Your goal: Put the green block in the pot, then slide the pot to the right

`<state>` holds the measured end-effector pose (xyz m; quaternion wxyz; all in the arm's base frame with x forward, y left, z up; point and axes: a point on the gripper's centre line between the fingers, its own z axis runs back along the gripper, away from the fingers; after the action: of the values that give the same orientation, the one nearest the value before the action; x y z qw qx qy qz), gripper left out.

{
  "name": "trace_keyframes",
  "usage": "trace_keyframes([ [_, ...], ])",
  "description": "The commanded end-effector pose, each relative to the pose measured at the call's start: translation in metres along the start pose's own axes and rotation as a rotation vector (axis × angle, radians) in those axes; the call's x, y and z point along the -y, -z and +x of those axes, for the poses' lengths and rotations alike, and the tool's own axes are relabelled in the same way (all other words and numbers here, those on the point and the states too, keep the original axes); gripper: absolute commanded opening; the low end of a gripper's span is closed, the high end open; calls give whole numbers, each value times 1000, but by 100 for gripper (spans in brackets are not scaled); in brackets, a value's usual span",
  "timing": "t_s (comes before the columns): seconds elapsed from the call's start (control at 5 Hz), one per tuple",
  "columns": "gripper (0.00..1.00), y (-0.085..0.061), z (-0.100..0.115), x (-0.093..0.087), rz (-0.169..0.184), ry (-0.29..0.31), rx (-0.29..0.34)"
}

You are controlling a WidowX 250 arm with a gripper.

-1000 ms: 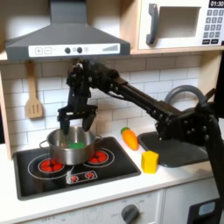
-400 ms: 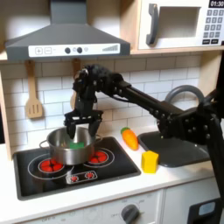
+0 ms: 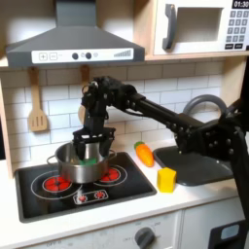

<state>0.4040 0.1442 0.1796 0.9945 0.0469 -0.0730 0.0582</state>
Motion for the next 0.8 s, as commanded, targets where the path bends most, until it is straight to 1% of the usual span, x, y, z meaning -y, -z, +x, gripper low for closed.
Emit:
trace_keyframes([
  [0.0, 100, 6, -7, 12, -8, 23, -34],
  [0.2, 100, 12, -12, 18, -18, 31, -54],
  [0.4, 100, 15, -16, 27, -21, 58, -69],
  [0.6, 100, 13, -21, 33, -22, 77, -68],
])
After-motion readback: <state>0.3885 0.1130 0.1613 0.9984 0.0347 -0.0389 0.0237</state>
